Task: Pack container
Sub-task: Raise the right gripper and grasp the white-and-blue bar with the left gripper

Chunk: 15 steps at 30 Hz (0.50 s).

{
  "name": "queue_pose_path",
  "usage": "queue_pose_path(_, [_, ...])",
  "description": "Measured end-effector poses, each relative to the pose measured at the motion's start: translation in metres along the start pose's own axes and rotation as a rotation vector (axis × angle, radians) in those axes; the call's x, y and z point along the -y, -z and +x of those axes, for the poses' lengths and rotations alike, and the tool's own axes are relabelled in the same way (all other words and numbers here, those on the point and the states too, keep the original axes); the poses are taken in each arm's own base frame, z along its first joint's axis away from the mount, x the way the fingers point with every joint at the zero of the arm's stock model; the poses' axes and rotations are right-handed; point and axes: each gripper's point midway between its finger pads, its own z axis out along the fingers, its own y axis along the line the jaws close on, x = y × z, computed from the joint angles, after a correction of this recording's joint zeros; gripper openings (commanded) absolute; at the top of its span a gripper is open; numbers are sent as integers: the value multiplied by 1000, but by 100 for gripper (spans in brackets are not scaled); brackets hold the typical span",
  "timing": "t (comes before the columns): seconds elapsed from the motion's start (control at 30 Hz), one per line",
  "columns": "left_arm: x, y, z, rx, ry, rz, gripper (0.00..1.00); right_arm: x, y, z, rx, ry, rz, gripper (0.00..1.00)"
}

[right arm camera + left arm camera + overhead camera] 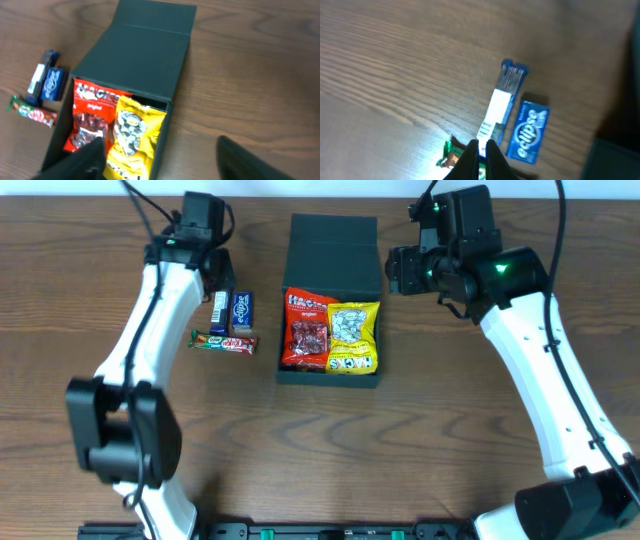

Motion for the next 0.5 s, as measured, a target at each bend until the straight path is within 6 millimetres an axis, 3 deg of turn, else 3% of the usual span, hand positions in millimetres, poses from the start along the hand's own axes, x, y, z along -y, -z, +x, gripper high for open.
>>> queue_pose_path(0.13, [4, -35, 15, -67, -68, -20, 23, 0, 0, 0, -2, -1, -1, 87])
queue_pose_path(0.27, [9, -61, 22, -91, -115, -26, 42, 0, 0, 0, -2, 1, 0, 88])
queue_pose_path(0.37, [13, -71, 18, -73, -125, -20, 53, 0, 0, 0, -1, 2, 0, 89])
queue_pose_path(0.5, [18, -76, 7, -24, -132, -6, 57, 0, 0, -1, 4, 2, -1, 91])
